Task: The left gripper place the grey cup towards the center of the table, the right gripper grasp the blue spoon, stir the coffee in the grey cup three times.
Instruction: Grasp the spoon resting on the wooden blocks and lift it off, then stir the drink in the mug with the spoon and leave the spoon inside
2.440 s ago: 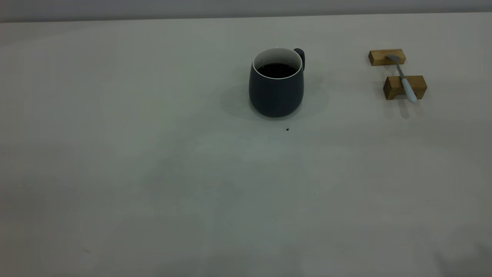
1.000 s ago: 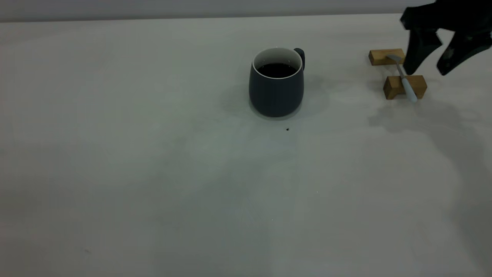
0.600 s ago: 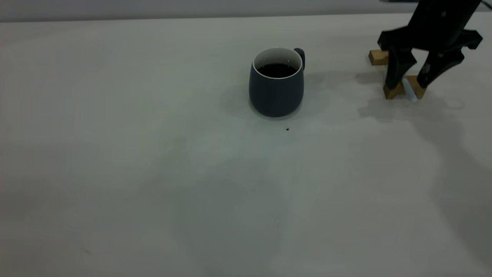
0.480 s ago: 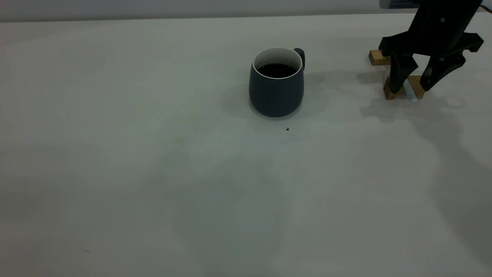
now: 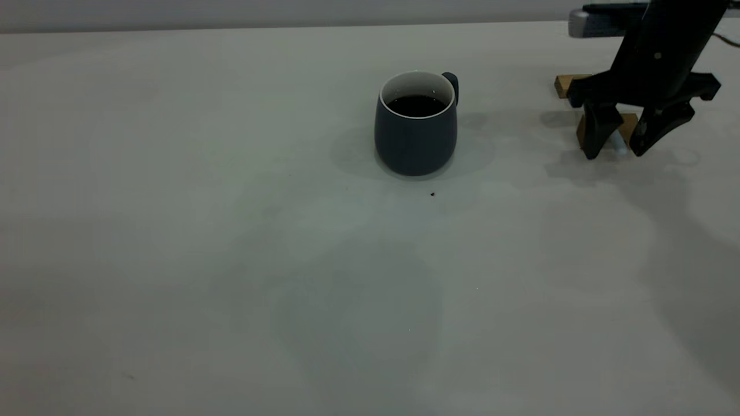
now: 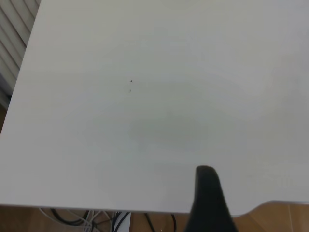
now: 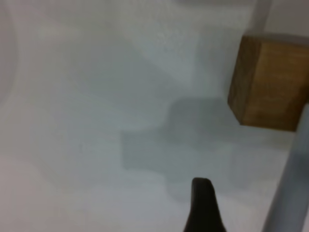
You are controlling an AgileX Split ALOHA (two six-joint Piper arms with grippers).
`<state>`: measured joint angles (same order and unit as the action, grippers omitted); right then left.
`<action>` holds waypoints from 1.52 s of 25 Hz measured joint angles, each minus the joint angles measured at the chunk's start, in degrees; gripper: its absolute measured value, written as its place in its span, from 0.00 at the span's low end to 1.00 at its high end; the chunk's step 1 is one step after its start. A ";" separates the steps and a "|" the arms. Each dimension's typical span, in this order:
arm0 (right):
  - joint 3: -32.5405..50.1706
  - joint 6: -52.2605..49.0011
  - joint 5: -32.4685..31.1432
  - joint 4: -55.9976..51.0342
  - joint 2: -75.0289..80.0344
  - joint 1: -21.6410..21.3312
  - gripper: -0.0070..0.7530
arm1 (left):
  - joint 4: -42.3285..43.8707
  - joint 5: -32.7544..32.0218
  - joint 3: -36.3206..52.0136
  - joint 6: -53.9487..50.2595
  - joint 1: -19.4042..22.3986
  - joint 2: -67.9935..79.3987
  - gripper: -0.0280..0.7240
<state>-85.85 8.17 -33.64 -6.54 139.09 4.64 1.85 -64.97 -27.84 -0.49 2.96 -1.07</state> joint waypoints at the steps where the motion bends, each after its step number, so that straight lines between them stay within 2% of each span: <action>1: 0.00 -0.05 0.42 0.00 0.14 0.00 0.79 | 0.00 0.00 0.00 0.00 0.00 0.00 0.82; 4: 0.00 -0.05 1.55 -0.32 0.78 0.00 0.78 | 0.00 0.00 0.00 0.00 0.00 0.00 0.82; 7: 0.00 -0.05 1.79 -0.67 1.04 0.00 0.73 | 0.00 0.00 0.00 0.00 0.00 0.00 0.82; 9: 0.00 -0.05 2.06 -0.72 1.04 0.00 0.62 | 0.00 0.00 0.00 0.00 0.00 0.00 0.82; 11: 0.00 -0.05 2.00 -0.79 1.04 0.00 0.48 | 0.00 0.00 0.00 0.00 0.00 0.00 0.82; 14: 0.00 -0.13 1.44 -0.90 1.04 0.00 0.18 | 0.00 0.00 0.00 0.00 0.00 0.00 0.82; 23: 0.00 0.05 -2.23 -2.13 -8.41 0.00 0.18 | 0.00 0.00 0.00 0.00 0.00 0.00 0.82; 27: 0.00 7.77 -4.66 -14.13 -13.89 1.22 0.18 | 0.00 0.00 0.00 0.00 0.00 0.00 0.82; 32: 0.00 24.06 -13.62 -38.35 -13.60 7.83 0.18 | 0.00 0.00 0.00 0.00 0.00 0.00 0.82; 35: 0.00 27.06 -19.01 -49.26 -13.03 12.84 0.18 | 0.00 0.00 0.00 0.00 0.00 0.00 0.82; 38: 0.00 26.23 -24.19 -55.48 -12.96 16.89 0.18 | 0.05 0.00 0.00 0.00 0.00 0.00 0.82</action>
<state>-85.85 34.40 -57.83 -62.02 126.14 21.54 1.90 -64.97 -27.84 -0.49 2.96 -1.07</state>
